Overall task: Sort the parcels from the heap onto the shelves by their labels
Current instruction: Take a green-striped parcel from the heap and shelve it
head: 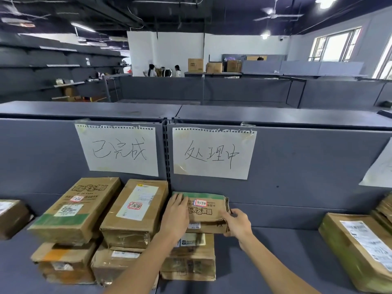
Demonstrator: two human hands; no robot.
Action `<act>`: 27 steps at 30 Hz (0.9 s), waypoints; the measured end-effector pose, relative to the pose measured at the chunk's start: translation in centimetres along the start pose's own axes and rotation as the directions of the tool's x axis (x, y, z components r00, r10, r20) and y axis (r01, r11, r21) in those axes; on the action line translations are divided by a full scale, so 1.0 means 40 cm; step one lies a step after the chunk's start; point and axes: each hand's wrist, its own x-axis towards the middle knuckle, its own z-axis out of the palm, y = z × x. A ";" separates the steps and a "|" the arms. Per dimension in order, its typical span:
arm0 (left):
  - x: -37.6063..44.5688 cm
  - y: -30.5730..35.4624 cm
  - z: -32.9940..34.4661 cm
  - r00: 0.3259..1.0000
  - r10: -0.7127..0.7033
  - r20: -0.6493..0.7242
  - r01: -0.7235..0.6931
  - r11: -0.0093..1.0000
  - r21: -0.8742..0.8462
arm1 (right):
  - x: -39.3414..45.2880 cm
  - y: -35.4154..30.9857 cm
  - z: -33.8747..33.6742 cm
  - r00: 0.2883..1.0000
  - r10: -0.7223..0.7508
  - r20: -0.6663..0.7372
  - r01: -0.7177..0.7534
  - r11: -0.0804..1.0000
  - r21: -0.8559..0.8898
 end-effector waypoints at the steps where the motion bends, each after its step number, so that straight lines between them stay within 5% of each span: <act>1: 0.000 -0.002 0.000 1.000 0.000 0.000 0.000 1.000 -0.019 | -0.001 0.000 0.000 1.000 0.003 0.004 -0.003 1.000 0.005; 27: -0.003 -0.007 -0.012 0.997 -0.070 0.023 0.072 0.994 -0.088 | -0.010 0.024 0.003 0.986 0.016 0.163 -0.030 0.996 0.084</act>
